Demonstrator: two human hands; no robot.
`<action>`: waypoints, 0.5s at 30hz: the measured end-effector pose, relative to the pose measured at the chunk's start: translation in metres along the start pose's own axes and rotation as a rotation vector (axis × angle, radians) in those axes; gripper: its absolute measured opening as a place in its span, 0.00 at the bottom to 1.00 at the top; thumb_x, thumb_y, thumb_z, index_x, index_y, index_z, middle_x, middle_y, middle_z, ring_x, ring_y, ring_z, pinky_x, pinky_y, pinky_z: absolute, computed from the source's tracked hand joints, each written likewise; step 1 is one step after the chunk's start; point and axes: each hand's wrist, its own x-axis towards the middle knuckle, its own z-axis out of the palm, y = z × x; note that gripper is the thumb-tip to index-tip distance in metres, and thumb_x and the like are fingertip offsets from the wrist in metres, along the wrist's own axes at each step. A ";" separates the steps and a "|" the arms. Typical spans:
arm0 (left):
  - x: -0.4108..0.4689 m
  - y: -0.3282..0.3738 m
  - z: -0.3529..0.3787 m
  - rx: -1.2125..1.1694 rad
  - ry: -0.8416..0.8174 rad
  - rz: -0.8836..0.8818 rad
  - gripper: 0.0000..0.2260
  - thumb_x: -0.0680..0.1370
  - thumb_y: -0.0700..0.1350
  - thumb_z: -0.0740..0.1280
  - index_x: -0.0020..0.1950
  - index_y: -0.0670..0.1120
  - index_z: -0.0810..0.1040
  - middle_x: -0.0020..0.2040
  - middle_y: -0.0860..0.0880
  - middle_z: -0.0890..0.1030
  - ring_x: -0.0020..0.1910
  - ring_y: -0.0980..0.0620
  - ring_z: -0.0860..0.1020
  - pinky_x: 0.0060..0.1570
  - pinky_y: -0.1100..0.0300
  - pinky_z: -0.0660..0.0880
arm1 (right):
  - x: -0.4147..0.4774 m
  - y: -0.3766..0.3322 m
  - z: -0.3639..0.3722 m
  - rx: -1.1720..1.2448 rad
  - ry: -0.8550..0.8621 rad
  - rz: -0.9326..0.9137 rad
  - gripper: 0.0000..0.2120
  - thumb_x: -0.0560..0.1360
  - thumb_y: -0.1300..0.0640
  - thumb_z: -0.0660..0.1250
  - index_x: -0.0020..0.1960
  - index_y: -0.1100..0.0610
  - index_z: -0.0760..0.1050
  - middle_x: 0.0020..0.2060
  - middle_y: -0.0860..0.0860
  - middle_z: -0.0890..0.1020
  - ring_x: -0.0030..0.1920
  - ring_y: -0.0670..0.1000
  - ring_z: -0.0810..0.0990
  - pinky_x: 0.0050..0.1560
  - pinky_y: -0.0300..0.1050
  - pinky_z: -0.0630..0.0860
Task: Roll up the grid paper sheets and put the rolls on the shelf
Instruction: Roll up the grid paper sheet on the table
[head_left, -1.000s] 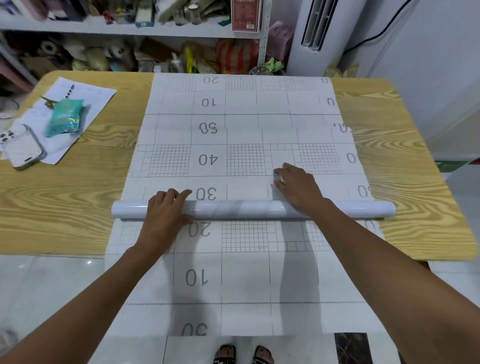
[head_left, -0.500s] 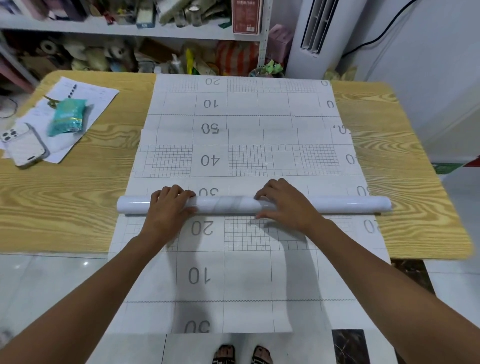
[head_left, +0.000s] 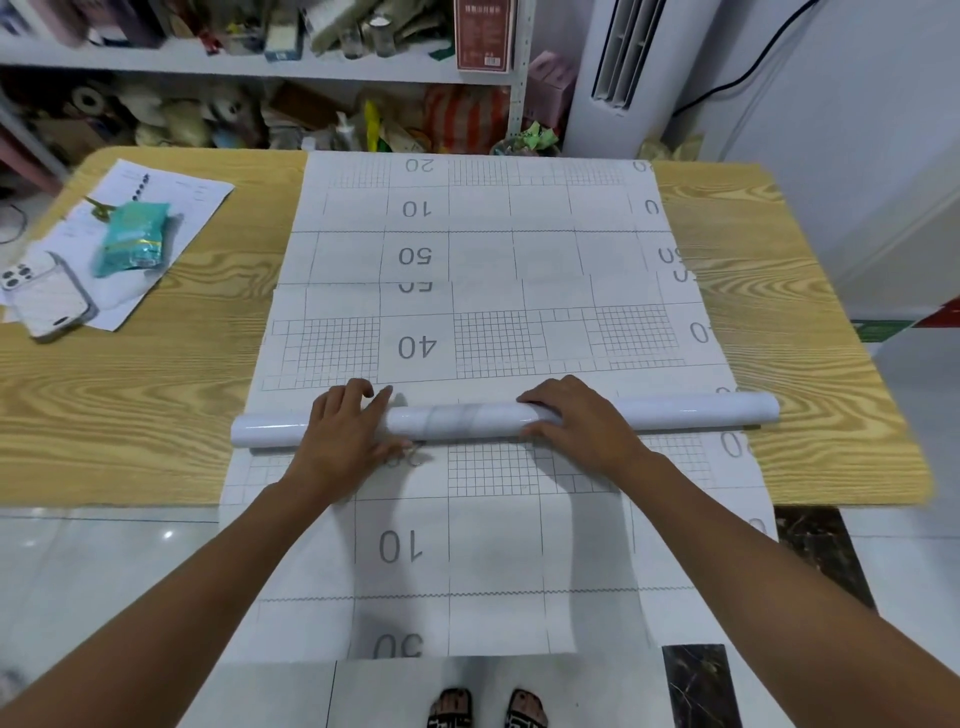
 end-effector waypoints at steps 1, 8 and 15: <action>-0.001 0.000 0.000 0.004 -0.008 0.010 0.34 0.68 0.65 0.56 0.60 0.40 0.74 0.49 0.40 0.74 0.47 0.46 0.65 0.46 0.46 0.72 | -0.001 -0.001 0.000 -0.003 0.000 -0.007 0.15 0.74 0.49 0.67 0.59 0.52 0.76 0.52 0.46 0.78 0.50 0.45 0.68 0.51 0.47 0.71; -0.001 0.004 0.001 -0.142 0.003 -0.011 0.28 0.66 0.47 0.75 0.62 0.42 0.72 0.51 0.43 0.75 0.49 0.43 0.71 0.52 0.52 0.64 | -0.003 -0.002 0.004 -0.108 0.023 -0.008 0.13 0.77 0.53 0.64 0.59 0.55 0.77 0.52 0.51 0.75 0.51 0.50 0.68 0.50 0.42 0.64; -0.008 -0.004 0.001 -0.115 0.017 0.077 0.21 0.71 0.60 0.57 0.54 0.47 0.76 0.46 0.49 0.76 0.45 0.47 0.73 0.52 0.53 0.63 | -0.006 -0.003 -0.001 -0.156 0.000 -0.011 0.19 0.77 0.48 0.57 0.63 0.55 0.74 0.53 0.52 0.78 0.52 0.53 0.72 0.52 0.45 0.66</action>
